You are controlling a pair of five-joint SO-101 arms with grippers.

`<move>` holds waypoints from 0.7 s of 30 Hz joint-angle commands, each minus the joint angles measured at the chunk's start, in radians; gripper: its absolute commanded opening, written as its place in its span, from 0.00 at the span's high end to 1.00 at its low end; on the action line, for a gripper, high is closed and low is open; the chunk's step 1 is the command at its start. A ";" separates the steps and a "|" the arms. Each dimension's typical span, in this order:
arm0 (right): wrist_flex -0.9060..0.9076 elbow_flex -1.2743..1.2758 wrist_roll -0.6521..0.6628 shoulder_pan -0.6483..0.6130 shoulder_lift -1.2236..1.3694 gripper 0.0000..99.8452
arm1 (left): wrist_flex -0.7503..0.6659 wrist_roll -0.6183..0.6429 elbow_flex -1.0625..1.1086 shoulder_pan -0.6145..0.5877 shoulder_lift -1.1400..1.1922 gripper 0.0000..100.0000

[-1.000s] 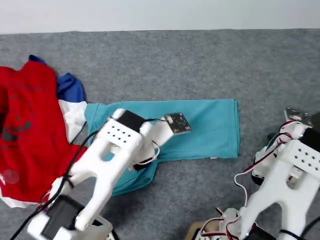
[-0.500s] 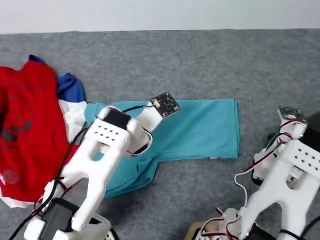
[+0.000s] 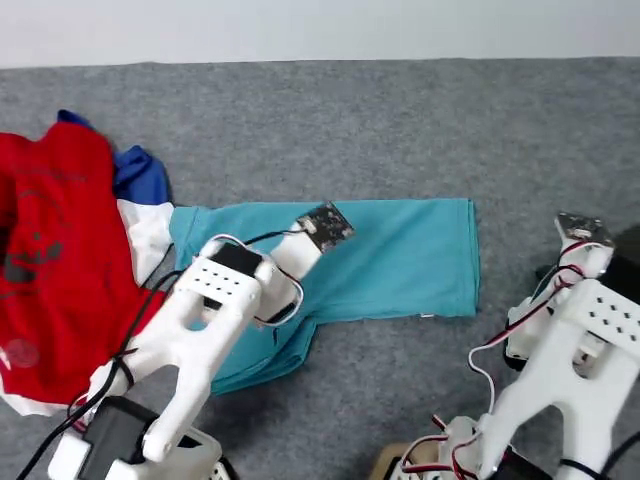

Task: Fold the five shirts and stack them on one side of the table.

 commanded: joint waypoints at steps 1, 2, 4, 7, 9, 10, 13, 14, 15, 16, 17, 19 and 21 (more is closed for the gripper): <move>0.001 -0.046 0.009 0.008 -0.024 0.99 | -0.008 0.002 0.007 -0.006 -0.035 1.00; 0.001 -0.046 0.009 0.008 -0.024 0.99 | -0.012 0.002 0.016 0.005 -0.035 1.00; 0.001 -0.046 0.009 0.008 -0.024 0.99 | -0.014 0.002 0.031 0.020 -0.035 1.00; 0.001 -0.046 0.009 0.008 -0.024 0.99 | -0.014 0.002 0.062 0.064 -0.035 1.00; 0.001 -0.046 0.009 0.008 -0.024 0.99 | -0.014 0.005 0.085 0.106 -0.035 1.00; 0.001 -0.046 0.009 0.008 -0.024 0.99 | -0.009 0.005 0.094 0.132 -0.035 1.00; 0.001 -0.046 0.009 0.008 -0.024 0.99 | 0.026 0.006 0.101 0.216 -0.038 1.00; 0.001 -0.046 0.009 0.008 -0.024 0.99 | 0.037 0.006 0.101 0.245 -0.040 1.00; 0.002 -0.046 0.009 0.008 -0.027 0.99 | 0.048 0.006 0.099 0.272 -0.043 1.00; 0.002 -0.046 0.009 0.008 -0.027 0.99 | 0.054 0.006 0.099 0.298 -0.044 1.00; 0.004 -0.046 0.009 0.008 -0.028 0.99 | 0.063 0.006 0.099 0.318 -0.046 1.00; 0.007 -0.046 0.009 0.008 -0.030 0.99 | 0.080 0.025 0.099 0.341 -0.048 1.00; 0.010 -0.046 0.009 0.008 -0.030 0.99 | 0.094 0.041 0.096 0.342 -0.048 1.00</move>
